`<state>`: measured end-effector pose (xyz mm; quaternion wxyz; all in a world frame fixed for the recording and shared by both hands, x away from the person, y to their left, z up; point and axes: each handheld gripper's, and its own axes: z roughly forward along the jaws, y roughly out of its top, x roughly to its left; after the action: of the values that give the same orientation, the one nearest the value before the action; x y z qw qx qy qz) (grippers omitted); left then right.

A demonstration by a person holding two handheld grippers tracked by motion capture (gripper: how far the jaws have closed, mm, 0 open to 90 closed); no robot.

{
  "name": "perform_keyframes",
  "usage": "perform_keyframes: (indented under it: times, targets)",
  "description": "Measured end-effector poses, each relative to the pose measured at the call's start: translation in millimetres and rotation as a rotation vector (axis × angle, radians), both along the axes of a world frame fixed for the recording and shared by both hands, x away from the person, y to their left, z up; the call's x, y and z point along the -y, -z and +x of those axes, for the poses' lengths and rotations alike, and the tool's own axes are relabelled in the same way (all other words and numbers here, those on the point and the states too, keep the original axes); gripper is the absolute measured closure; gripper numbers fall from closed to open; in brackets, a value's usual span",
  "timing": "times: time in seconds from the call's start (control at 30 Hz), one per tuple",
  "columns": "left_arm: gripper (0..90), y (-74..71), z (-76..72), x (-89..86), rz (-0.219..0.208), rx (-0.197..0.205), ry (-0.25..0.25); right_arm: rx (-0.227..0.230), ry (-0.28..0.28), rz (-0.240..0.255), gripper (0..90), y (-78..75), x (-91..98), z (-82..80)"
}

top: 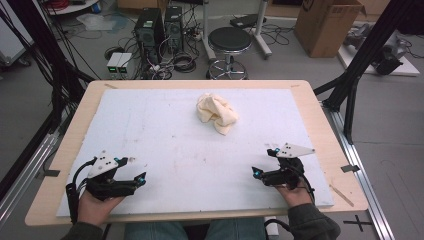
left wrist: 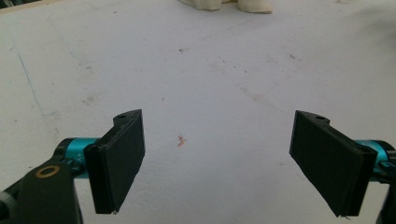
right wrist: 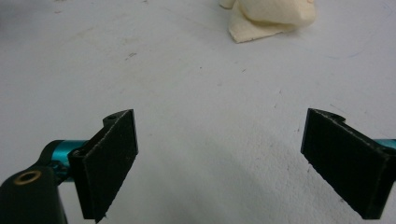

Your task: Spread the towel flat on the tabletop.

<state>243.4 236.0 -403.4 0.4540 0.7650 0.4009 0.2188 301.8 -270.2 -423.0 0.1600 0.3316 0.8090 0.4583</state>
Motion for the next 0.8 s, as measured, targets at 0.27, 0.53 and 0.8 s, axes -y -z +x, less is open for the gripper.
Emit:
perform_keyframes:
  times: [0.27, 0.53, 0.8]
  targets:
    - [18.7, 0.9, 1.6, 1.0, 0.007, -0.003, 0.006, -0.006, -0.004, 0.002, 10.1, 0.3, 0.4, 0.0]
    - [18.7, 0.5, 0.2, 0.9, 0.005, 0.001, 0.004, -0.007, -0.009, 0.006, 10.1, -0.3, -0.2, -1.4]
    - [18.7, 0.7, -0.7, 1.5, 0.011, 0.003, 0.007, -0.006, -0.013, 0.006, 10.1, -0.5, -1.7, -1.3]
